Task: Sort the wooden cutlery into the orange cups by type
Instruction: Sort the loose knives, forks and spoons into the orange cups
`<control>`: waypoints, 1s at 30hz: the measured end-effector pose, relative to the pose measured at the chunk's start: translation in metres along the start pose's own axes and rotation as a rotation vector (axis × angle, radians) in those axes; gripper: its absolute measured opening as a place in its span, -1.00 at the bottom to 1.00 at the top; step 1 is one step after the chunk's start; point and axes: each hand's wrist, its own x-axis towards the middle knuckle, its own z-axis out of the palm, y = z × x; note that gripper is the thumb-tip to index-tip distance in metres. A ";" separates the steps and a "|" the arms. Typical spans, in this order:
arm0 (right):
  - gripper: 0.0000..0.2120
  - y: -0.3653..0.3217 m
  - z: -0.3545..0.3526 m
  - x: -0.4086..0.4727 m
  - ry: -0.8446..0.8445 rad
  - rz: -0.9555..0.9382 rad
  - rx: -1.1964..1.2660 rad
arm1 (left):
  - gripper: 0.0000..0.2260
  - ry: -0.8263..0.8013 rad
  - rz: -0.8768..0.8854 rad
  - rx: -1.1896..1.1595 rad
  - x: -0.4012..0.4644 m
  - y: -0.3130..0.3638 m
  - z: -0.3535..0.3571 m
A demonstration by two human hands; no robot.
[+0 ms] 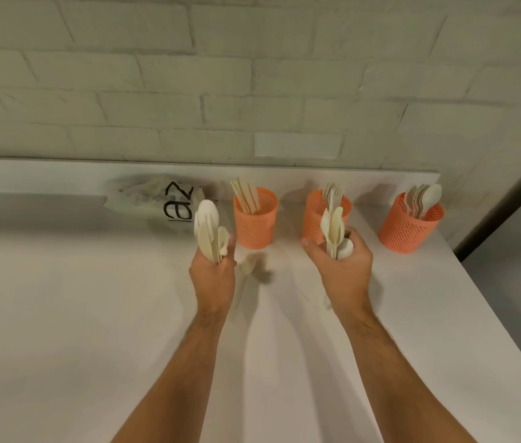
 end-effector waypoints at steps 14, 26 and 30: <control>-0.62 0.065 -0.009 0.001 0.001 0.187 0.020 | -0.81 -0.103 0.103 0.586 -0.012 -0.040 0.006; -0.66 0.071 -0.028 0.011 -0.061 0.218 -0.024 | -0.82 -0.401 -0.009 1.098 -0.008 -0.020 0.015; -0.65 0.069 -0.034 0.011 -0.132 0.231 -0.005 | -0.84 -0.457 0.084 0.969 -0.015 -0.013 0.008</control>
